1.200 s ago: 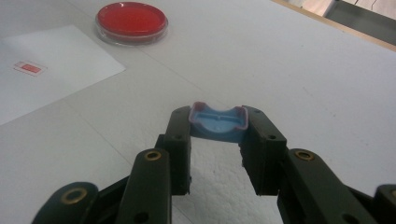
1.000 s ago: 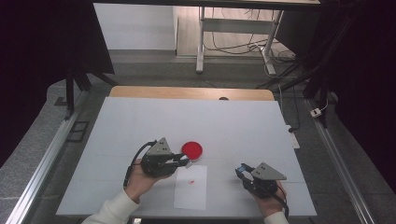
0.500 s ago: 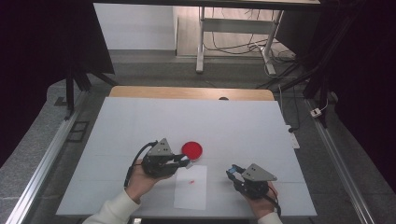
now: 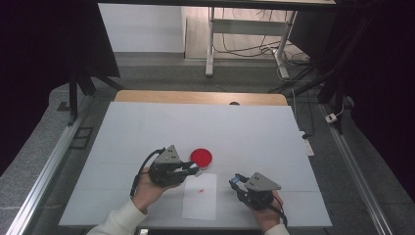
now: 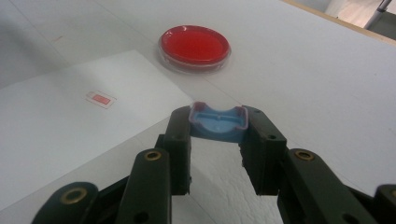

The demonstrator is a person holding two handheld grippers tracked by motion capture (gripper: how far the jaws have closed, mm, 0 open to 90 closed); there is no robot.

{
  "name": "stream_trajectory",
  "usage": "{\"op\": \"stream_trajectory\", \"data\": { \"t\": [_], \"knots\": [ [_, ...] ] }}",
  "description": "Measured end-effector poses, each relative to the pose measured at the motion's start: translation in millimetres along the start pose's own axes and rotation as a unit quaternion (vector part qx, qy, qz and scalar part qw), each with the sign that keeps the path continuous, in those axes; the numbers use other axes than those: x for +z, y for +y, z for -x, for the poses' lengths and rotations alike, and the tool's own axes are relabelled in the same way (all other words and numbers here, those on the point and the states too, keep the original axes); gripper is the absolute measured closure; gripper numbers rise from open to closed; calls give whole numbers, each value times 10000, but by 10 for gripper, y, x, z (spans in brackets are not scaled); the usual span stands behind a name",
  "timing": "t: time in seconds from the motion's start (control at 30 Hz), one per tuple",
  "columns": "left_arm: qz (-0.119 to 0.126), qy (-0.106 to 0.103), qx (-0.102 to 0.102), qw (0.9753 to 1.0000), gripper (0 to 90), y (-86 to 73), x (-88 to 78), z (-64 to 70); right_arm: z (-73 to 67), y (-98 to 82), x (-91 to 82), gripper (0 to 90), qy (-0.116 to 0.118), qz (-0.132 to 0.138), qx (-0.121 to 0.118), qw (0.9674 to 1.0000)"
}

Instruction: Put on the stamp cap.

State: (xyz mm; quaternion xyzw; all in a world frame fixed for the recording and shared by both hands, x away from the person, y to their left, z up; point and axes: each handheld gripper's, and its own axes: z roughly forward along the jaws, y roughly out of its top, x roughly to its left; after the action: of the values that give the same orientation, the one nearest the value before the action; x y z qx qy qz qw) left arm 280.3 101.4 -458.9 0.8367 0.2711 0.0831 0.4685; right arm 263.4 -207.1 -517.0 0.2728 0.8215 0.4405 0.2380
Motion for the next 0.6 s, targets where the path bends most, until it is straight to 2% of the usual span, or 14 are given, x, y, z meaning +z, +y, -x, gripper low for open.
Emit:
{"op": "stream_trajectory", "data": {
  "t": [0.6],
  "knots": [
    [-16, -4, 17, 10000, 759, -6, 29, 11, -184, 78, 148, 642, 120, -1, -152, 9998]
  ]
}}
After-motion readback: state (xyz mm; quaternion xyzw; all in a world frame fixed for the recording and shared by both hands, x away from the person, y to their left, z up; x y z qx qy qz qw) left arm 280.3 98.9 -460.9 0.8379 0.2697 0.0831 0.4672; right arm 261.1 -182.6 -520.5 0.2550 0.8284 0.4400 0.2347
